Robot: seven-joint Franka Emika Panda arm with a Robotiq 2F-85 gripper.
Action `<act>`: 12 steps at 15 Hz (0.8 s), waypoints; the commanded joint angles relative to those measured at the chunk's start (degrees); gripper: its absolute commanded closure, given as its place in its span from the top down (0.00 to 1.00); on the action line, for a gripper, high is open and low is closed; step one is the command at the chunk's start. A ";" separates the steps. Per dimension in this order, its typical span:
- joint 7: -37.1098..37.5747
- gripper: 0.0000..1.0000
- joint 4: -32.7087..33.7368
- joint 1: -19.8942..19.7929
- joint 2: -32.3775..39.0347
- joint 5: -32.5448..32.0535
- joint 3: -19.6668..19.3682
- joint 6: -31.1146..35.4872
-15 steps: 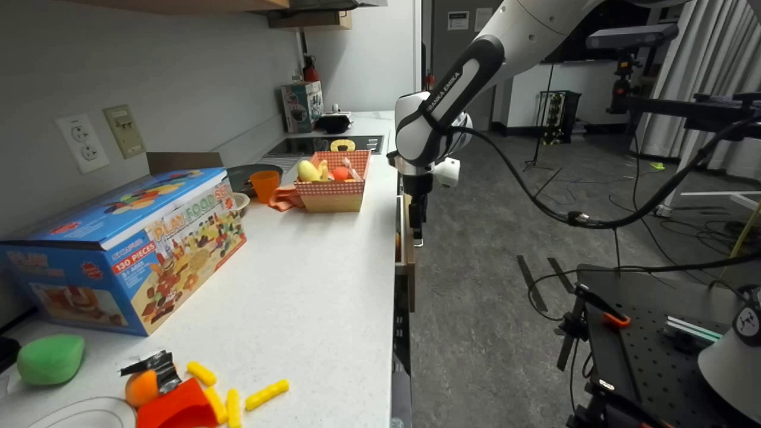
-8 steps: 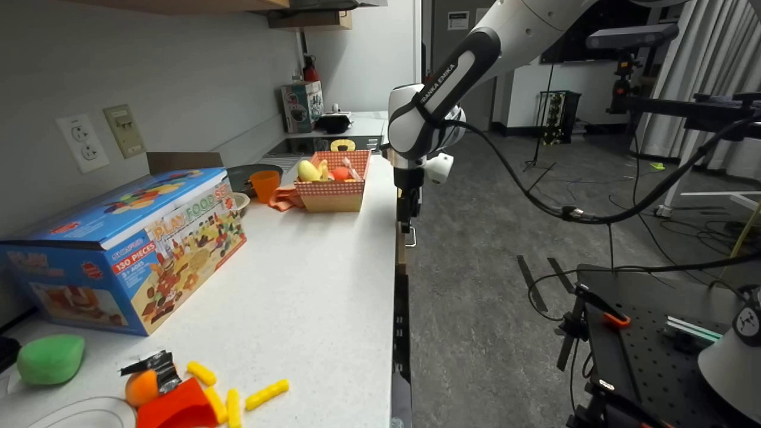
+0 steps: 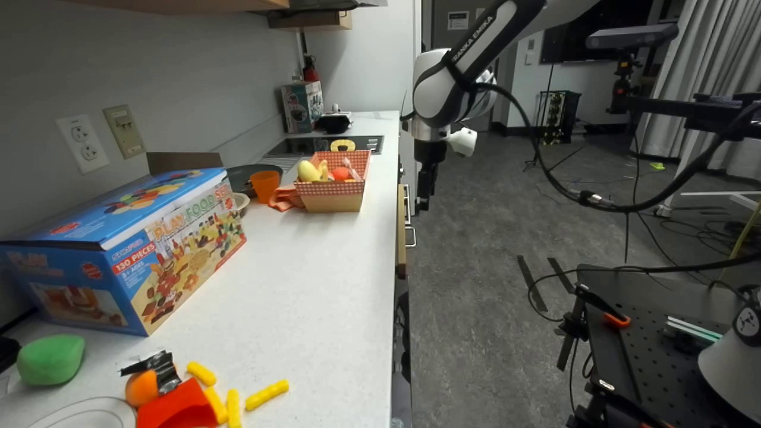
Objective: Open the drawer, then put the purple and pineapple plushies in the drawer and then close the drawer
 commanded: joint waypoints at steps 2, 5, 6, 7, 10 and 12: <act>-5.55 1.00 -15.49 0.81 -17.22 3.70 -1.33 4.75; -6.67 1.00 -22.62 3.16 -25.66 5.30 -3.17 6.67; -6.76 1.00 -25.20 4.01 -28.40 5.69 -4.02 7.54; -6.96 1.00 -27.32 4.86 -30.85 6.03 -4.95 7.63; -4.49 1.00 -25.46 7.18 -29.20 3.73 -7.47 6.01; -4.68 1.00 -27.82 7.59 -31.77 3.69 -8.22 6.20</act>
